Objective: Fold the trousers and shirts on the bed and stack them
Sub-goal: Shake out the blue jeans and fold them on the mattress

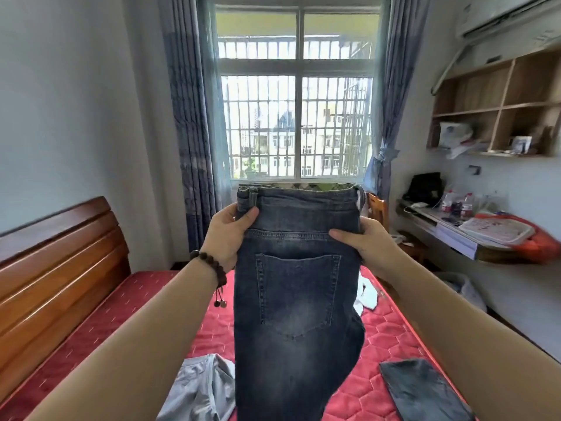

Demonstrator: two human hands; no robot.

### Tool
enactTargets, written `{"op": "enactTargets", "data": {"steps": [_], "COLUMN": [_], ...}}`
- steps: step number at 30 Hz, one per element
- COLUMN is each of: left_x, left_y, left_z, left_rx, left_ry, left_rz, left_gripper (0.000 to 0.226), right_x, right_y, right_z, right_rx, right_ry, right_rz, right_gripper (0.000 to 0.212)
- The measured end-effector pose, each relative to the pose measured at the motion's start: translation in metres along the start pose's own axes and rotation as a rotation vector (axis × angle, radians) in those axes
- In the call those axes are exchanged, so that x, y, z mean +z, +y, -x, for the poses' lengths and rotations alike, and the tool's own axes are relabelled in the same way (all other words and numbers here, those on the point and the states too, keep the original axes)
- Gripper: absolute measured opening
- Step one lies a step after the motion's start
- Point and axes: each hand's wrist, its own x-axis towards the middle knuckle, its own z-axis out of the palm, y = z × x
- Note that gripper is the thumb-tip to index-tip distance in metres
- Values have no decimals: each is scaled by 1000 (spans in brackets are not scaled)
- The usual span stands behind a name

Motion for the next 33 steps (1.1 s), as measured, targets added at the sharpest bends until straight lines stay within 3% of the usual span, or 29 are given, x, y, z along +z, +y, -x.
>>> {"op": "enactTargets", "data": {"steps": [7,12,18,25,29,33], "left_x": [-13,2,38,57,53,44], "left_y": [4,22,45,54,30,-12], "left_z": [32,80,144,189,200,199], "left_rx": [-8,47,111,150,84,-30], "left_ry": [3,5,12,65,140,146], "left_rz": [-97,-168,-193,-167,-162,-127], "left_gripper": [10,9,22,12,4,4], "right_x": [14,8,-9,-25,-27,-34], "right_y": [18,-3,-36,-64,-45,3], "right_z": [38,80,141,177,186,187], "right_rx": [-20,-71,-171,-181,-154,-83], "right_ry": [31,22,38,19,-13,12], "right_rz": [4,-10,-24,18,15,53], "right_gripper": [27,15,19,29,17,24]}}
